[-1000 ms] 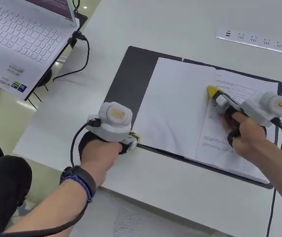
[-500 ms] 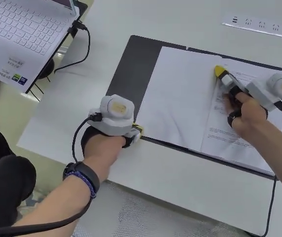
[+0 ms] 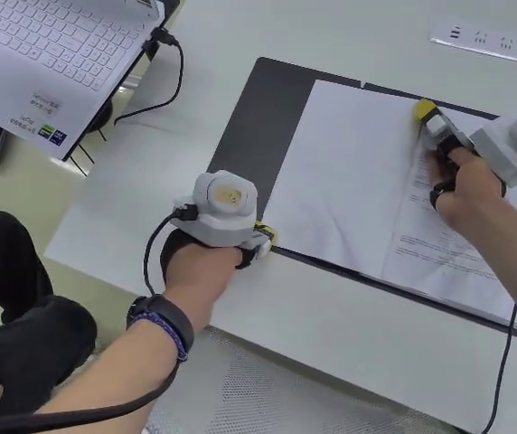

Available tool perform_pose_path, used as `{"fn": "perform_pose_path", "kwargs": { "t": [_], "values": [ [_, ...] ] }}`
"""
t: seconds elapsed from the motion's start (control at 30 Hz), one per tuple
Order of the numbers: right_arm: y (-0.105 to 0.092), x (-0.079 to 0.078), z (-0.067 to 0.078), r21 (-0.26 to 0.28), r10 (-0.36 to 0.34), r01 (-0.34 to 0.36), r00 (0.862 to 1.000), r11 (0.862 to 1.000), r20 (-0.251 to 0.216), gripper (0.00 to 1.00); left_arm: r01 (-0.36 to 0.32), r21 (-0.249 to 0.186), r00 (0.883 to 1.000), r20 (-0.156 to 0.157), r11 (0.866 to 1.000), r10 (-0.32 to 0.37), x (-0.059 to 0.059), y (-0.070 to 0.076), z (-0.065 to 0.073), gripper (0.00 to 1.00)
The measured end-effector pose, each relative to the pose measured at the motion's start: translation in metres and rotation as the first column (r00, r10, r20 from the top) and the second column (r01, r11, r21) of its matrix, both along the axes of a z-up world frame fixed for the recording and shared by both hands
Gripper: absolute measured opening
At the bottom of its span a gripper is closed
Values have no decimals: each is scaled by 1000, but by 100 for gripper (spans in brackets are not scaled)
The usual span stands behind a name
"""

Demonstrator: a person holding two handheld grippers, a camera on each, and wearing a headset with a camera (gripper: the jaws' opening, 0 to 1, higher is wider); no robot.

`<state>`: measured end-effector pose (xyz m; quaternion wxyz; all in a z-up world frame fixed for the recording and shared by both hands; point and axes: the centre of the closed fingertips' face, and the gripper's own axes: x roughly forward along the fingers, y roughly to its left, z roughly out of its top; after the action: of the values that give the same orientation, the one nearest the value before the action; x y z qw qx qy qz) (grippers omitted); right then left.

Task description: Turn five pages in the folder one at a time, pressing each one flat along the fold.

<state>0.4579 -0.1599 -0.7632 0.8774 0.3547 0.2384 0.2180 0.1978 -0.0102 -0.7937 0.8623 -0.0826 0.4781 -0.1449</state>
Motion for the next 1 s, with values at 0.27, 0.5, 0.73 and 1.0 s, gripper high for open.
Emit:
{"fn": "perform_pose_path", "kwargs": {
  "t": [0.27, 0.5, 0.73, 1.0],
  "values": [
    [0, 8, 2, 9, -16, 16, 1000, 1000, -3, 0, 60, 63, 998, 16, 996, -61, -1, -3, 2, 0],
    [-1, 7, -3, 13, 11, -11, 1000, 1000, -8, 0, 85, 86, 996, 22, 993, -88, -1, -3, 2, 0],
    [1, -12, -2, -17, 85, -84, 996, 996, 16, 0, 85, 96, 995, 38, 992, -89, -1, -1, 2, 0],
    [7, -45, 8, -33, 114, -113, 993, 993, 13, 0, 81, 85, 995, 44, 993, -85, 0, -1, 1, 0]
  ]
}}
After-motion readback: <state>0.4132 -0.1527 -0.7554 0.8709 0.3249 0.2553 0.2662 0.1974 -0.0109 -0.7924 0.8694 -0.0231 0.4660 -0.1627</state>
